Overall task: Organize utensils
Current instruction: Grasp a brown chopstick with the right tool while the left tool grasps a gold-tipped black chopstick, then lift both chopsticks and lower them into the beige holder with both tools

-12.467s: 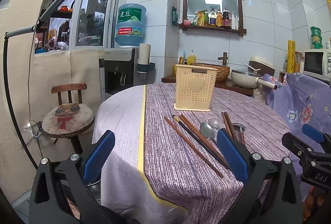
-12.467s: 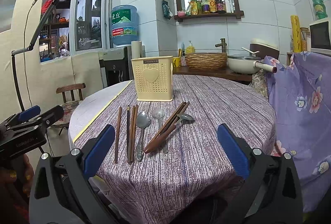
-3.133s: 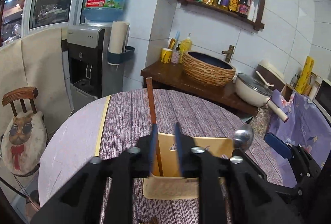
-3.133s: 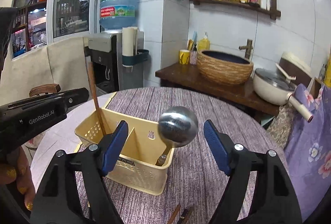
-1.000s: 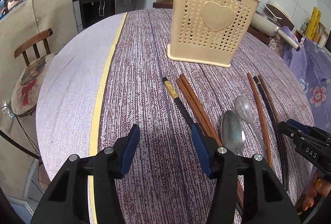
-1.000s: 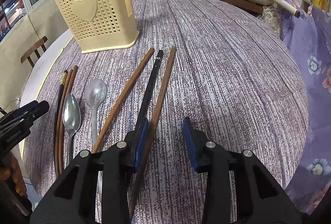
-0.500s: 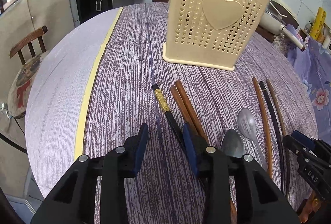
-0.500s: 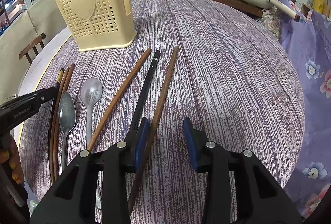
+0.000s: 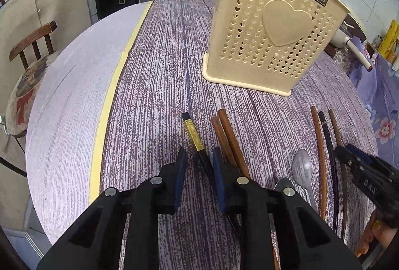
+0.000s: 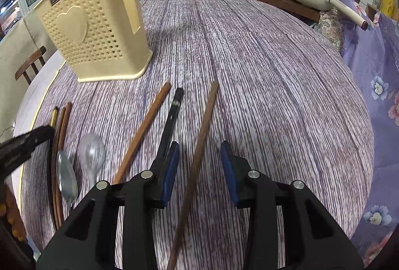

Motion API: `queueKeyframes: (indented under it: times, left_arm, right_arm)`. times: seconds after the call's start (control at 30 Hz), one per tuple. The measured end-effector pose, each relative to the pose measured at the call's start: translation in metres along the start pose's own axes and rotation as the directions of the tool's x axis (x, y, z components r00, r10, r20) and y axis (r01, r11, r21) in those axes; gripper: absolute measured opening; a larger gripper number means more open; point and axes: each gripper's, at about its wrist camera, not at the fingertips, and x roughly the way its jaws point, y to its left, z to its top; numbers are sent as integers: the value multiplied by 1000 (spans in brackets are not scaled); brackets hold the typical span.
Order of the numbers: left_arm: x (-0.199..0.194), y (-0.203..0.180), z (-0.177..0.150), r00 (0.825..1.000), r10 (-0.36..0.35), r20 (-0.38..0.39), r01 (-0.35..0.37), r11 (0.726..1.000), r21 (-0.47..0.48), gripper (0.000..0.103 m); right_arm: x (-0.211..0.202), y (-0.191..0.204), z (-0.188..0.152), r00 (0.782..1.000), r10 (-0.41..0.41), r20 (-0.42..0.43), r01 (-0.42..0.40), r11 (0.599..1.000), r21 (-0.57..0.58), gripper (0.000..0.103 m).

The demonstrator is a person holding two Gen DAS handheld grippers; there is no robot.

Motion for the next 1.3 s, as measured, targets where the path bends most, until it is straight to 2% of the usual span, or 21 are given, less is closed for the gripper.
queueKeyframes:
  times: [0.07,0.17,0.27,0.33,0.93,1.17,1.3]
  left_arm:
    - [0,-3,-1,1000,3,1,-4,1000,4,22]
    - [0,-7,-2,1000,21,10,-21,1000,10,21]
    - [2,-8,-2,999,40,18,-41,999,13,12]
    - [2,-10,-2,999,41,19,-41,999,14,12]
    - [7,-6,9,1000,21,17,-21,1000,3,8]
    - [-20,-1,21,996,-26,90,26,1000,-5,8]
    - [-50,-2,31,985,-60,160,60,998,6,8]
  right_arm:
    - [5,2,8,1000,-6,-3,6,1000,2,32]
    - [12,2,16,1000,-23,0,23,1000,15,21]
    - [17,1,22,999,-40,8,40,999,26,14]
    - [18,0,24,999,-44,10,44,999,29,10]
    - [16,-2,27,999,38,23,-39,998,52,7]
    - [-16,-8,31,989,106,105,-112,992,60,7]
    - [-48,-12,36,972,169,166,-179,983,49,7]
